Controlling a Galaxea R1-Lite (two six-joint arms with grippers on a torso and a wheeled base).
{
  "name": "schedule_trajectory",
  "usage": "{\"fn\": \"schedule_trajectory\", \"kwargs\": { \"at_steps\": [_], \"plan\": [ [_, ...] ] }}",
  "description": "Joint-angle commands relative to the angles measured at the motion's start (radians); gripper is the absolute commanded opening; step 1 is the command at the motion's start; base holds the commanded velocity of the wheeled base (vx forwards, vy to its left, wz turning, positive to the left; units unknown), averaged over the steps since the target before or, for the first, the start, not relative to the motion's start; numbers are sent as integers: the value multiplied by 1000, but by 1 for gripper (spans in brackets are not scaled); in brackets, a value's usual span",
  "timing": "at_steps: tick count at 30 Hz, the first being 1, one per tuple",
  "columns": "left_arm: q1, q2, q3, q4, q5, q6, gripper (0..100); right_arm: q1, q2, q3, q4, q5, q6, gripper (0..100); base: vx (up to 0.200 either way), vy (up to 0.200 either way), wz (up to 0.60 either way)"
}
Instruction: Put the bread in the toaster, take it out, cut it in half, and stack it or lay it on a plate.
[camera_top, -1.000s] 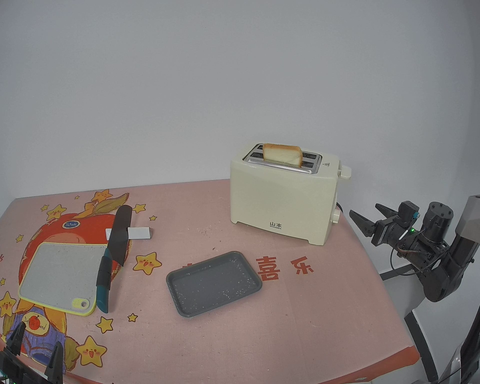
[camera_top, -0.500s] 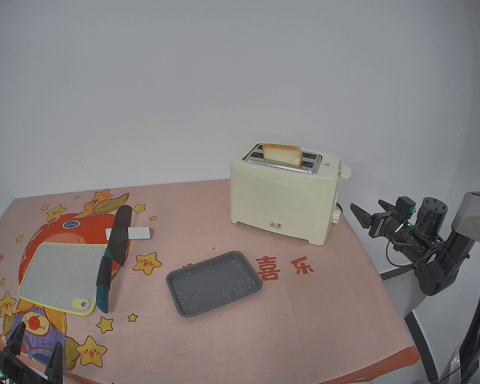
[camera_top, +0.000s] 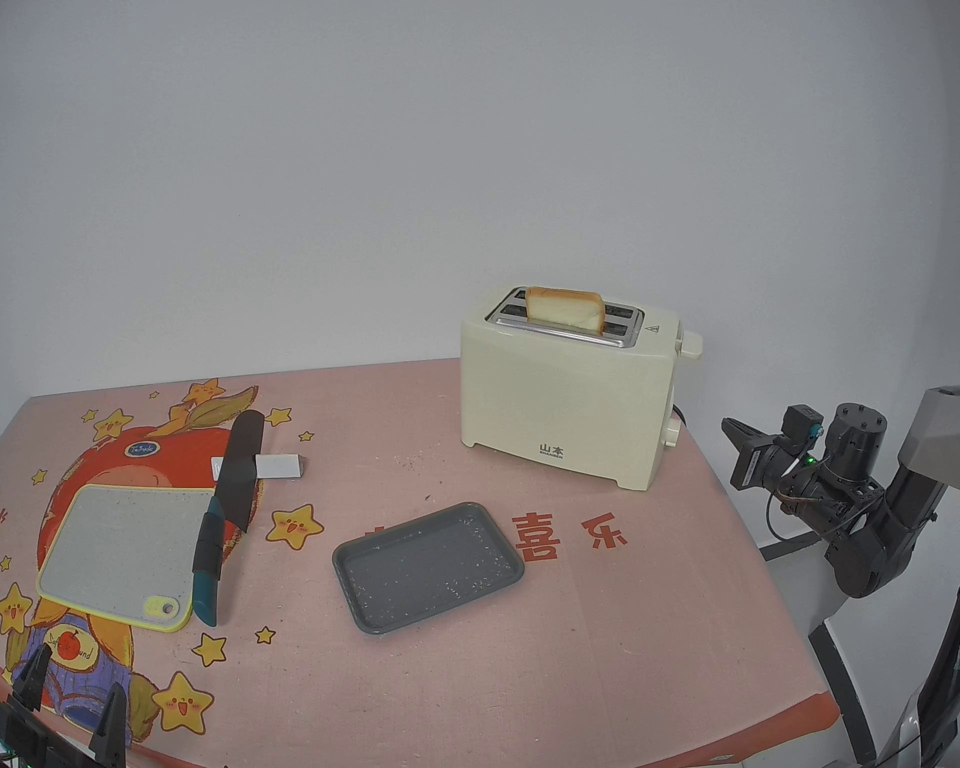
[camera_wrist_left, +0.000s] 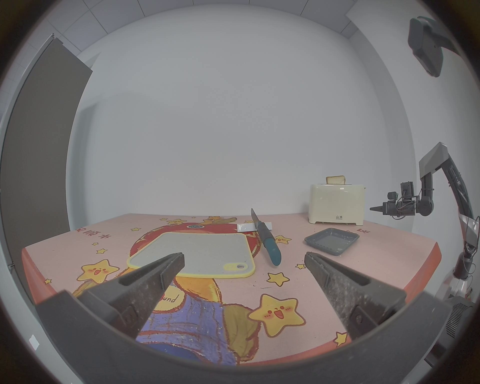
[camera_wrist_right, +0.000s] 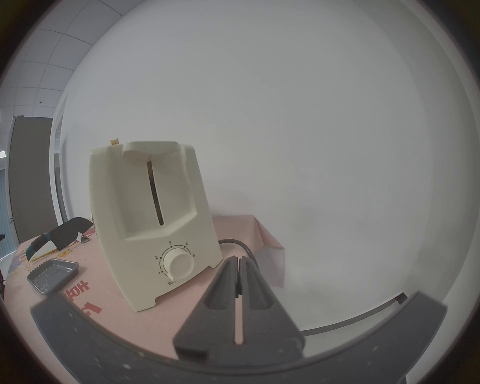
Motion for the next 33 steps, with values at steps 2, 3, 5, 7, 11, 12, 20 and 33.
{"fn": "schedule_trajectory", "kwargs": {
  "at_steps": [2,3,5,7,11,12,20,33],
  "plan": [
    [0,1,15,0,0,-1,100,3,21,6,-6,8,-6,0,0,0,0],
    [0,1,15,0,0,-1,100,4,29,9,-9,9,-6,0,0,0,0],
    [0,1,15,0,0,-1,100,4,34,20,-9,12,-19,0,0,0,0],
    [0,1,15,0,0,-1,100,-2,32,24,-9,28,-44,0,0,0,0],
    [0,1,15,0,0,-1,100,-37,0,32,-9,115,-75,0,0,0,0],
    [0,1,15,0,0,-1,100,-42,-11,26,0,137,-76,0,0,0,0],
    [0,1,15,0,0,-1,100,-54,-20,-51,78,200,-85,0,0,0,0],
    [0,1,16,0,0,-1,100,-37,-12,6,89,181,-173,0,0,0,0]
  ]
}}
